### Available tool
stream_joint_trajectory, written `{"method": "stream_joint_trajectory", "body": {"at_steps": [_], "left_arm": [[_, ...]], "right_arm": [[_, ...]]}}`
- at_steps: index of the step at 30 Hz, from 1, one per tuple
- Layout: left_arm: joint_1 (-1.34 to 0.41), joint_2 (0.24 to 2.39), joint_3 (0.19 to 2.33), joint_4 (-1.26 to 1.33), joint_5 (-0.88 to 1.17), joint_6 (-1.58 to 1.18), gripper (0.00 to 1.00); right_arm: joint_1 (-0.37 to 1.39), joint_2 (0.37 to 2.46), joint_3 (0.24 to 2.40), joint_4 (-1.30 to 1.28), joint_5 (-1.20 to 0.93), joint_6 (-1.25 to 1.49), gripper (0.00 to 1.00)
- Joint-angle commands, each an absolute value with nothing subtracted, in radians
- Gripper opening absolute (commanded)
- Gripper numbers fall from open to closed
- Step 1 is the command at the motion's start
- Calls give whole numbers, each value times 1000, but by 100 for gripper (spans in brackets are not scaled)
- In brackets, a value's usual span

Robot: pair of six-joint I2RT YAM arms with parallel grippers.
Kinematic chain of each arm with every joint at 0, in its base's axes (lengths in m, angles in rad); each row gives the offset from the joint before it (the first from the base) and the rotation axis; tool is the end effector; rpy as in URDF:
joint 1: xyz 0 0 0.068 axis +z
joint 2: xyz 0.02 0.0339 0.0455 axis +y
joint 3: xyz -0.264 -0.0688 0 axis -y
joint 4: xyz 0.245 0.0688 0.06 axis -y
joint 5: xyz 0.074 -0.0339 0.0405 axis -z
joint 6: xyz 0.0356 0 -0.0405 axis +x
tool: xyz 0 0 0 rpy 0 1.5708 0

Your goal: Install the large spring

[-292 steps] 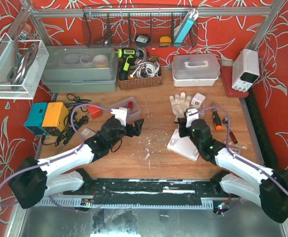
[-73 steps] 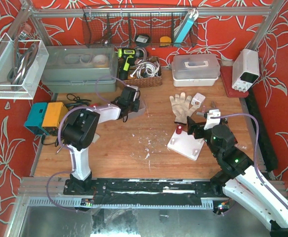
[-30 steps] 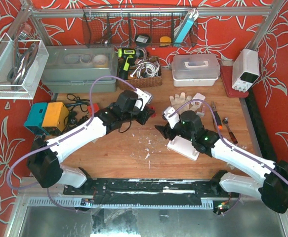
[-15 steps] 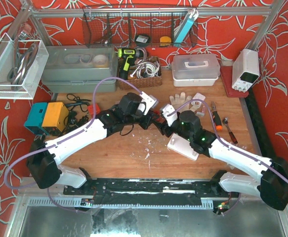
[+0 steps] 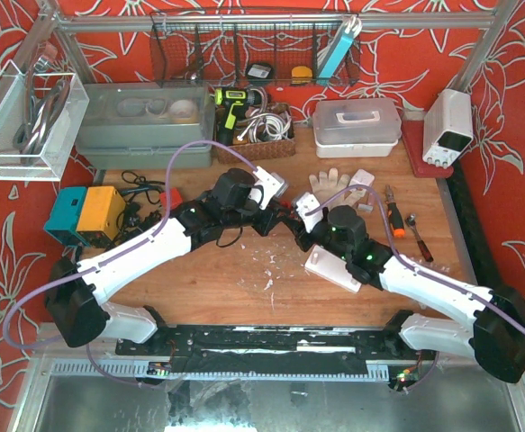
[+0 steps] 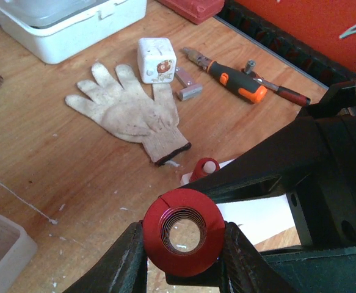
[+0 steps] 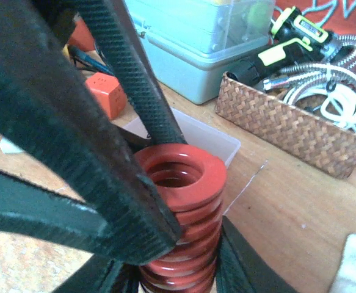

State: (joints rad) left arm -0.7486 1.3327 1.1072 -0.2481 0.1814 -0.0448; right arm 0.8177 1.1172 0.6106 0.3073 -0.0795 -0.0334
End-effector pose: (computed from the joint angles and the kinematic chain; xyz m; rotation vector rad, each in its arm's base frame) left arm 0.2205 -0.2136 0.3240 0.8341 1.9328 -0.6727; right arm 0.1723 0.1880 0.2627 -0.8022 1.6269 0.6335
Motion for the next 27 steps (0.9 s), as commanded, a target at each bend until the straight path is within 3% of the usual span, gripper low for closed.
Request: {"method": "stream_joint_trajectory", "body": {"at_steps": [1,4,7,11,12,14,21,27], "left_arm": [[-759,1309,1130,-250,233,-47,15],[-759,1308,1131,-247,244,-54,24],[-759,1306,1127,-234,262,-68,45],[-759,1290,1117,-198,257,-100,60],[-759,1282,1113,-188,246,-112,66],[-758,1260,1103,-160,217,-138,98],[-745,1212,1012,-55,-33,-210,100],[-700,1217,903,30,-72,-289,100]], "right_arm": [[816,1112,588,361,-68,-29,21],[816,1110,569,384,-73,-32,2],[816,1089,543,405,-88,-34,0],[816,1047,505,413,-77,-41,0],[816,1033,494,409,-72,-43,0],[816,997,471,387,-41,-36,0],[815,739,337,245,-28,37,0],[816,586,215,245,22,83,0]]}}
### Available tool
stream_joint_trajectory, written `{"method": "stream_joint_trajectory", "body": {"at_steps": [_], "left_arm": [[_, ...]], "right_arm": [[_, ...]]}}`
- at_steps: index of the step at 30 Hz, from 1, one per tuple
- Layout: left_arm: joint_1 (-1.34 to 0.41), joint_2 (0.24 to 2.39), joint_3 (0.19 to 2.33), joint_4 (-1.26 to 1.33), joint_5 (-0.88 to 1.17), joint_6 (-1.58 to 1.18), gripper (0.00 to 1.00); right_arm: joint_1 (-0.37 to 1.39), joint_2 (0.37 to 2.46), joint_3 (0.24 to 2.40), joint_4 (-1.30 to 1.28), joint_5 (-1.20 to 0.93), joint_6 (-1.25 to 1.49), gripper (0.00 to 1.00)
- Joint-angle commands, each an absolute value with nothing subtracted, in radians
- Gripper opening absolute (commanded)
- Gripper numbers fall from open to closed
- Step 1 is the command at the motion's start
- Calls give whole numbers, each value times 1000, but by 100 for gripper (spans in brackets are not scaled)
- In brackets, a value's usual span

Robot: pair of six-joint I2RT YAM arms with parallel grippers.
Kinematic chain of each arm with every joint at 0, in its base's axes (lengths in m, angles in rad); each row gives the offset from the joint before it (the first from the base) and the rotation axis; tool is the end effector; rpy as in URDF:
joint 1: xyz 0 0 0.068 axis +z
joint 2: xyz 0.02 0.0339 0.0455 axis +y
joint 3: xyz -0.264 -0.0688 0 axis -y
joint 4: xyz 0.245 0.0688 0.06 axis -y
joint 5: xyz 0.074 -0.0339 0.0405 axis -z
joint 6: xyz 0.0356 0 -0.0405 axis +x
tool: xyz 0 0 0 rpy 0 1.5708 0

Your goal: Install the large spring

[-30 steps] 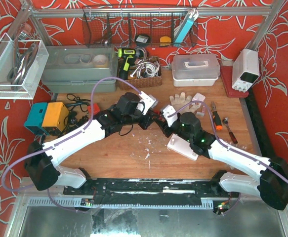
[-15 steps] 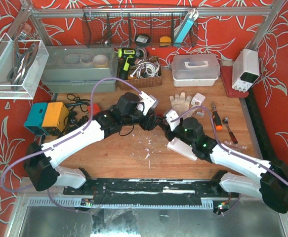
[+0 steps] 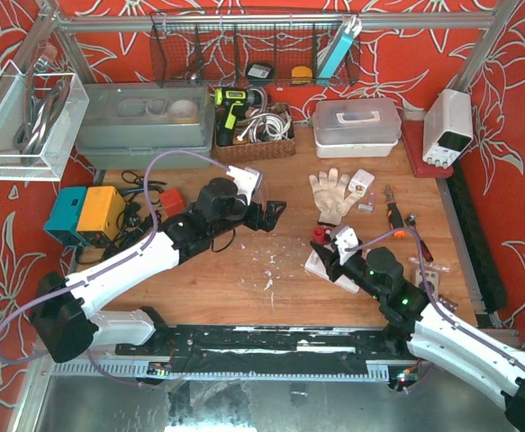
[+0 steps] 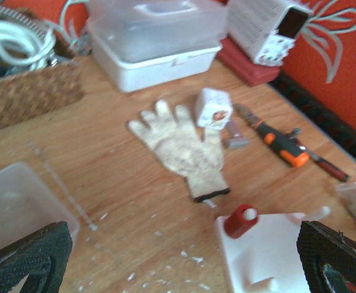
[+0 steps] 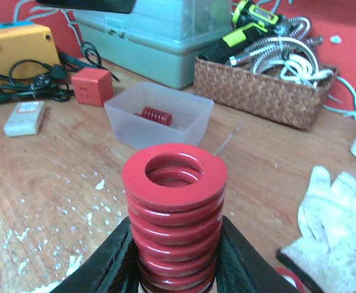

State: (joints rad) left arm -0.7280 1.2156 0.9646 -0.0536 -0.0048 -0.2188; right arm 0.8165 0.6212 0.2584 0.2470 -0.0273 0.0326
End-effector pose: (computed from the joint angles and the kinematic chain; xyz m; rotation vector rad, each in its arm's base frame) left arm 0.2128 -0.1895 0.3254 0.4820 1.8654 -0.6405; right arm 0.1120 0.1206 0.2236 -0.6803 1.5908 0.6560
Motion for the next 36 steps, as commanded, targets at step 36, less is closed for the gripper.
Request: {"method": "stream_joint_trajectory", "body": {"at_steps": [36], "left_arm": [[-640,1230,821,82,-5,-312,100]], "right_arm": [[818,873,101,466,84,155,0]]}}
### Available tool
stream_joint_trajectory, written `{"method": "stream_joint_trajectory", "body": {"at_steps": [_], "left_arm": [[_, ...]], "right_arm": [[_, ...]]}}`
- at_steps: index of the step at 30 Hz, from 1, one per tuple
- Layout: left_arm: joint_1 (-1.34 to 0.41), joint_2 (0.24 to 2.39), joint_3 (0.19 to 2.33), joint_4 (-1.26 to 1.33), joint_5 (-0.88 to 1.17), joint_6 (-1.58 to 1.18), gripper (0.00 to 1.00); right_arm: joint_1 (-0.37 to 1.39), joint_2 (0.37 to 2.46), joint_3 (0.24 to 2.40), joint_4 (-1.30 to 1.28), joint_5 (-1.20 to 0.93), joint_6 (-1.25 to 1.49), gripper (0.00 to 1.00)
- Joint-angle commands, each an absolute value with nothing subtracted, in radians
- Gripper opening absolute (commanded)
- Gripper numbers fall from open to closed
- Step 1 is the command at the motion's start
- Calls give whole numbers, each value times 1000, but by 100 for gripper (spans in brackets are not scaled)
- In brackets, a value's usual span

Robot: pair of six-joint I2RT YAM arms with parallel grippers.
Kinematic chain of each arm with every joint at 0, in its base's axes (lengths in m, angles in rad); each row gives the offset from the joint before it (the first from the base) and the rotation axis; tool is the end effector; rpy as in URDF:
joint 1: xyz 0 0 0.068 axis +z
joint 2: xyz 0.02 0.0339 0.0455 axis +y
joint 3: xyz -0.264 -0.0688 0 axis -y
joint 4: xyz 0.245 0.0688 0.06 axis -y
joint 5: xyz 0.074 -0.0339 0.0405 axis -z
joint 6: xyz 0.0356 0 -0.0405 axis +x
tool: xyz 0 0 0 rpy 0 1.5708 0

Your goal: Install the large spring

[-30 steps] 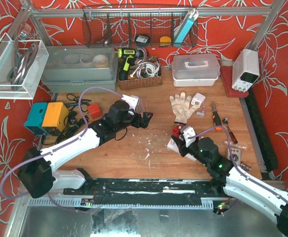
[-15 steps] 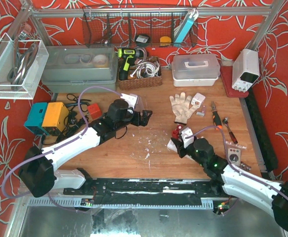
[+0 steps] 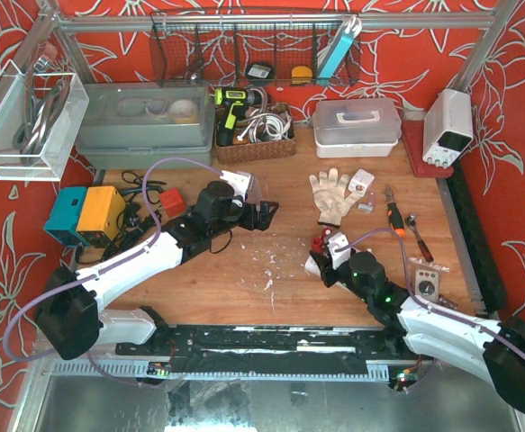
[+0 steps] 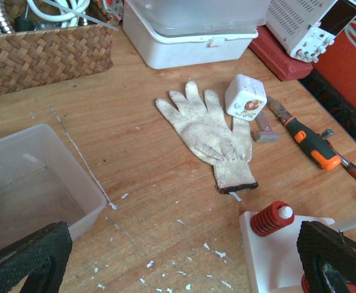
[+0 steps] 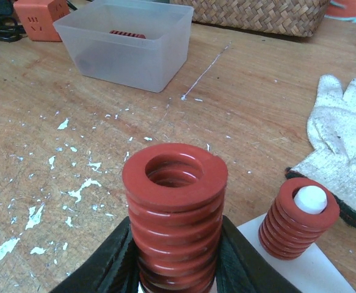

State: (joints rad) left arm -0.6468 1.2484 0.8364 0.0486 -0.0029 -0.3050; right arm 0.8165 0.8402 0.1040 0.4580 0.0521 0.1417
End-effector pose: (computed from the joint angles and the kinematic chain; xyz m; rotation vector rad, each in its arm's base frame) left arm 0.2293 -0.1731 0.2818 0.3359 1.9579 -0.6250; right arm 0.1185 0.1234 0.1600 -0.5918 1.7995 0.6148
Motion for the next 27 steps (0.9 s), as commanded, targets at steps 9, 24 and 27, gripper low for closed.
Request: {"method": "stream_joint_trajectory", "body": {"at_steps": [9,24,27], "left_arm": [[-637,1226,818,90,-8,-318,100],[-630,1231,806,100,-32,-319,100],[-625,1225,808,96,-53,-322,100]], "right_arm": [[819,939,79,520,137,210,0],[820,924,115,465,217,201,56],[819,884,135,413,214,179,58]]}}
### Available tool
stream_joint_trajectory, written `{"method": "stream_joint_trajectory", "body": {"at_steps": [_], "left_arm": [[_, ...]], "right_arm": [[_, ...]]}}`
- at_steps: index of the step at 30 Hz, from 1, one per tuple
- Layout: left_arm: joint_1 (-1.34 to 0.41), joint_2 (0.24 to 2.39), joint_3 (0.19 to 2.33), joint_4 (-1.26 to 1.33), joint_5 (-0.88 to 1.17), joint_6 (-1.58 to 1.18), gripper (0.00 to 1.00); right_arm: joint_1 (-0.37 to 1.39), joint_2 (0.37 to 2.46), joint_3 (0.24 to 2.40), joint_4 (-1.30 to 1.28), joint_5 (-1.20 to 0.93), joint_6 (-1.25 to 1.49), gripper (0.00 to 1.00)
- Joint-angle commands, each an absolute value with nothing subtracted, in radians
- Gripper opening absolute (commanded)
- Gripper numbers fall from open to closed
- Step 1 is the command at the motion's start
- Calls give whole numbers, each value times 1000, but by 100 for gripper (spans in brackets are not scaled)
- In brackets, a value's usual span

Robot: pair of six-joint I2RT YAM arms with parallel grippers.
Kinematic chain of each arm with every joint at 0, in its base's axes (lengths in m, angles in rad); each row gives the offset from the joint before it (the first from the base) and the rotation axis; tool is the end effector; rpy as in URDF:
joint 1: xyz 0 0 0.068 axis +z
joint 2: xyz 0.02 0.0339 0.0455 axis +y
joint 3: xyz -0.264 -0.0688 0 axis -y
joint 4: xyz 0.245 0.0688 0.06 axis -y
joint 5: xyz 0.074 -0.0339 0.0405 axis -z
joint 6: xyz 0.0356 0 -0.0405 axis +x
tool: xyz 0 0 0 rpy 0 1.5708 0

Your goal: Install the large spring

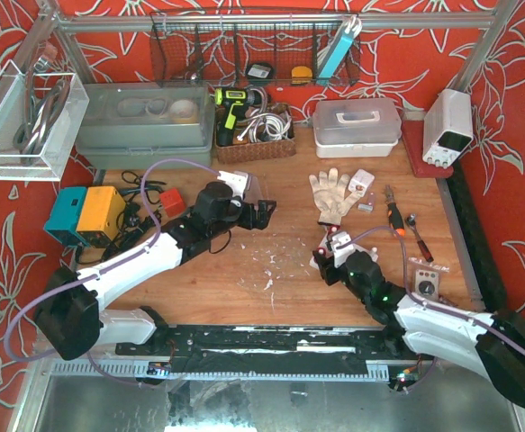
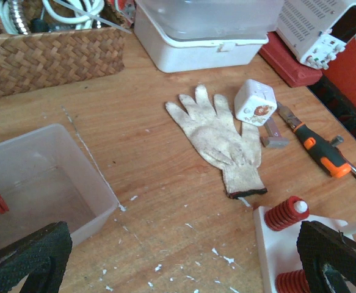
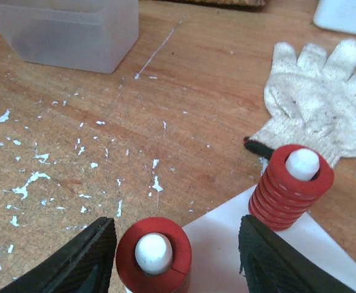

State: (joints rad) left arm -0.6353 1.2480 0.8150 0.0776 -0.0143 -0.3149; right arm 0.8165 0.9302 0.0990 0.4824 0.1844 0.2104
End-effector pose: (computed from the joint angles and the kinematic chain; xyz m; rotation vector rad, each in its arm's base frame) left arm 0.2310 -0.1696 0.2774 0.3056 1.9527 -0.6162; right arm 0.1240 0.1224 0.1474 -0.4598 1.8922 0.5120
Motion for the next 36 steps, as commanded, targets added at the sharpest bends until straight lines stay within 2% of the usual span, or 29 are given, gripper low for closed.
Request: {"method": "stream_joint_trajectory", "body": {"at_steps": [1,8,12,13,16,20,24,27,36], "left_arm": [[-623,1225,808,92,-59,-323,100],[-553,1249,846,-12,-124,-367,100],[-510,1313,883,-82,-170,-351,100],[-500,1337,895,-103,-166,-340,96],[-485,1427,954,-155,-150,-308,77],[-483,1538,1056,-255,-179,-287,63],[-481,1615,1126,-315,-212,-273,44],[-477,1661,1180,-372,-256,-277,40],[-447,1765,1275,-506,-292,-340,36]], "right_arm": [[819,870,146,387,207,175,59],[820,705,297,103,154,157,75],[819,620,422,-56,176,169,93],[818,610,447,-77,182,180,98],[819,606,532,-164,207,247,99],[817,636,604,-261,213,315,99],[817,644,593,-232,203,296,99],[818,643,587,-228,208,270,99],[818,600,542,-197,210,263,99]]}}
